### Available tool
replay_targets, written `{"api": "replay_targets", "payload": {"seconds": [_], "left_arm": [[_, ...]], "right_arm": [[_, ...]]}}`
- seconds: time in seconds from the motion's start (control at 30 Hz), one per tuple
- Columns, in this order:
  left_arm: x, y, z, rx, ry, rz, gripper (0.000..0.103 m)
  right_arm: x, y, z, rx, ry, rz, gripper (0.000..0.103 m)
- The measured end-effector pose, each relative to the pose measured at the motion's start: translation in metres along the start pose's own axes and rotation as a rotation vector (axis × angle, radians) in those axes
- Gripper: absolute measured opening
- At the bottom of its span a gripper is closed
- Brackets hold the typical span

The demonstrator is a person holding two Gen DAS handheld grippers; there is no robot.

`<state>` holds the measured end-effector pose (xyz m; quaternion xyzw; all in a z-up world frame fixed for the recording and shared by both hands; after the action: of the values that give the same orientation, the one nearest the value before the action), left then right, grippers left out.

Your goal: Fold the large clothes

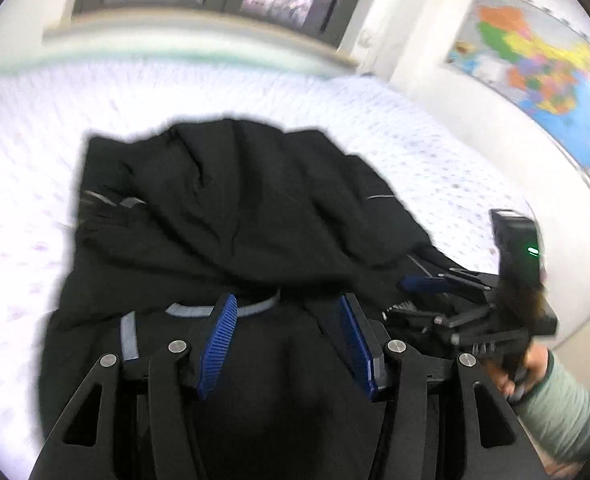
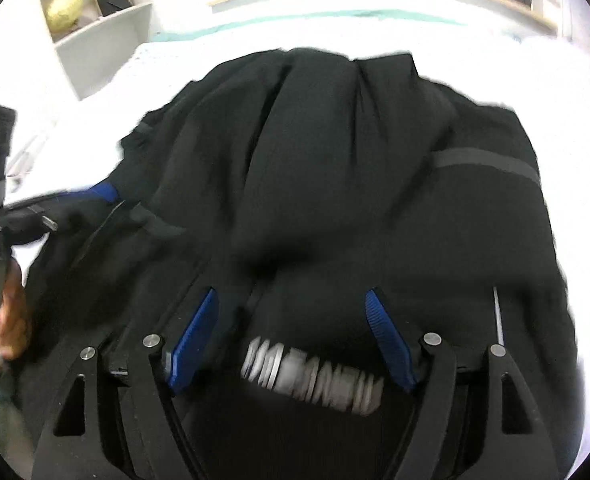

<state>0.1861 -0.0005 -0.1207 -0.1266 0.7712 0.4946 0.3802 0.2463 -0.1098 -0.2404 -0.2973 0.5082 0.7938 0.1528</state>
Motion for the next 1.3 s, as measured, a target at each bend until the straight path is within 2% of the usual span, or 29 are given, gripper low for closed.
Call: {"api": "replay_targets", "payload": {"seconds": [0.03,0.1,0.2,0.3,0.4,0.43,0.53,0.67,0.93,1.07,1.2,1.3], "left_arm": [[0.007,0.032,-0.003,-0.015,-0.011,-0.028,0.057],[0.017,0.079,0.002,-0.032,-0.004,-0.074,0.070],[0.032,0.165,0.027,-0.116,0.024,-0.150,0.077],[0.043,0.203,0.041,-0.204,0.055,-0.165,0.081],[0.066,0.212,0.077,-0.350,0.116,-0.091,0.081],[0.076,0.208,0.085,-0.362,0.150,-0.074,0.081],[0.104,0.187,0.099,-0.277,0.257,-0.048,0.081],[0.128,0.161,0.108,-0.221,0.349,-0.025,0.081],[0.131,0.135,0.114,-0.210,0.376,0.001,0.081],[0.139,0.108,0.123,-0.091,0.441,0.097,0.081],[0.138,0.096,0.110,0.029,0.440,0.118,0.081],[0.136,0.092,0.098,0.022,0.369,0.149,0.081]], "right_arm": [[0.012,0.019,-0.002,0.006,-0.021,-0.017,0.078],[0.025,0.045,-0.008,0.018,-0.055,-0.051,0.078],[0.044,0.095,-0.026,0.037,-0.139,-0.125,0.079],[0.060,0.135,-0.051,0.072,-0.199,-0.169,0.080],[0.081,0.151,-0.083,0.110,-0.279,-0.146,0.081],[0.087,0.149,-0.092,0.117,-0.309,-0.133,0.081],[0.104,0.138,-0.109,0.130,-0.373,-0.098,0.081],[0.115,0.131,-0.114,0.158,-0.386,-0.062,0.081],[0.123,0.129,-0.119,0.194,-0.369,-0.040,0.081],[0.128,0.122,-0.120,0.210,-0.372,-0.012,0.081],[0.132,0.130,-0.120,0.252,-0.347,-0.012,0.081],[0.137,0.130,-0.130,0.244,-0.379,0.013,0.081]]}}
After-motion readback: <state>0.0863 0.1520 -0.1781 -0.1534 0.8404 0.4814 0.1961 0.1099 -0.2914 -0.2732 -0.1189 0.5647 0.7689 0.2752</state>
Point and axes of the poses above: each gripper's, at about its wrist camera, not at the fingertips, and y roughly against the way its jaws point, z to its left, x to its underside, the point moved 6 cm from there along -y, roughly the way its jaws point
